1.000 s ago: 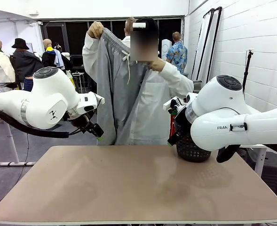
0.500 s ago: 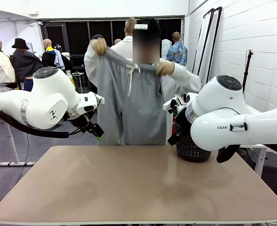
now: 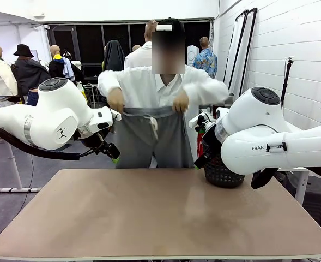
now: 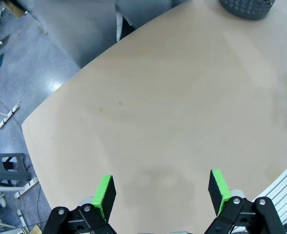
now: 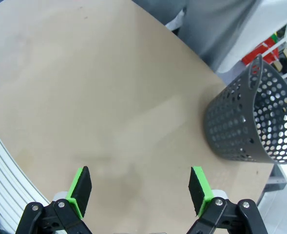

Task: Fold the training pants.
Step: Grab both ends of the Training pants handed by a person.

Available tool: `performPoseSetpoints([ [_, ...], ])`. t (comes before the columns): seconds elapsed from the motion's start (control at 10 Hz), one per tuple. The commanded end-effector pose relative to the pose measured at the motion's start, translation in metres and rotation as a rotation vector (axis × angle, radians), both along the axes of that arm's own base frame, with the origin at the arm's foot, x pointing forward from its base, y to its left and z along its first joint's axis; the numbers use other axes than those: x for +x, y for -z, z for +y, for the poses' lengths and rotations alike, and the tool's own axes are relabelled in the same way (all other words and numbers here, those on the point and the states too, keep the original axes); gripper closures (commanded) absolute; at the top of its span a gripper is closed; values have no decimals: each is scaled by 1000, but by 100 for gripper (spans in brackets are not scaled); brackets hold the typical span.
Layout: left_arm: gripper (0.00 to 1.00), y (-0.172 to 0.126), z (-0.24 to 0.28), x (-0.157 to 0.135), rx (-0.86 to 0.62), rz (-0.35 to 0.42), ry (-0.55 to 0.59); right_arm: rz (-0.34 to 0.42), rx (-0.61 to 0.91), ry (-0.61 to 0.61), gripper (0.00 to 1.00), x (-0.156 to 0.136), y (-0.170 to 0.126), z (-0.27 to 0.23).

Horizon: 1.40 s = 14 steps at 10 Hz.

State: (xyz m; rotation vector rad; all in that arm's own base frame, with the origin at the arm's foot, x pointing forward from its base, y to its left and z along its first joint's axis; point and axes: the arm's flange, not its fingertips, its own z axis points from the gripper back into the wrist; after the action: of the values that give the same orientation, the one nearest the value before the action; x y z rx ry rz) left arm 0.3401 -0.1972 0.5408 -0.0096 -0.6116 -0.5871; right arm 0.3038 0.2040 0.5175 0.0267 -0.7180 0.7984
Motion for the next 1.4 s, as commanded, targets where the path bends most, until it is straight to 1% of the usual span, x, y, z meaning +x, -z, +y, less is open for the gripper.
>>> performPoseSetpoints([
  [0.0,0,0,0,0,1,-1,3,-1,-2,-3,0,0,0,0],
  [1.3,0,0,0,0,1,-1,3,-1,-2,-3,0,0,0,0],
])
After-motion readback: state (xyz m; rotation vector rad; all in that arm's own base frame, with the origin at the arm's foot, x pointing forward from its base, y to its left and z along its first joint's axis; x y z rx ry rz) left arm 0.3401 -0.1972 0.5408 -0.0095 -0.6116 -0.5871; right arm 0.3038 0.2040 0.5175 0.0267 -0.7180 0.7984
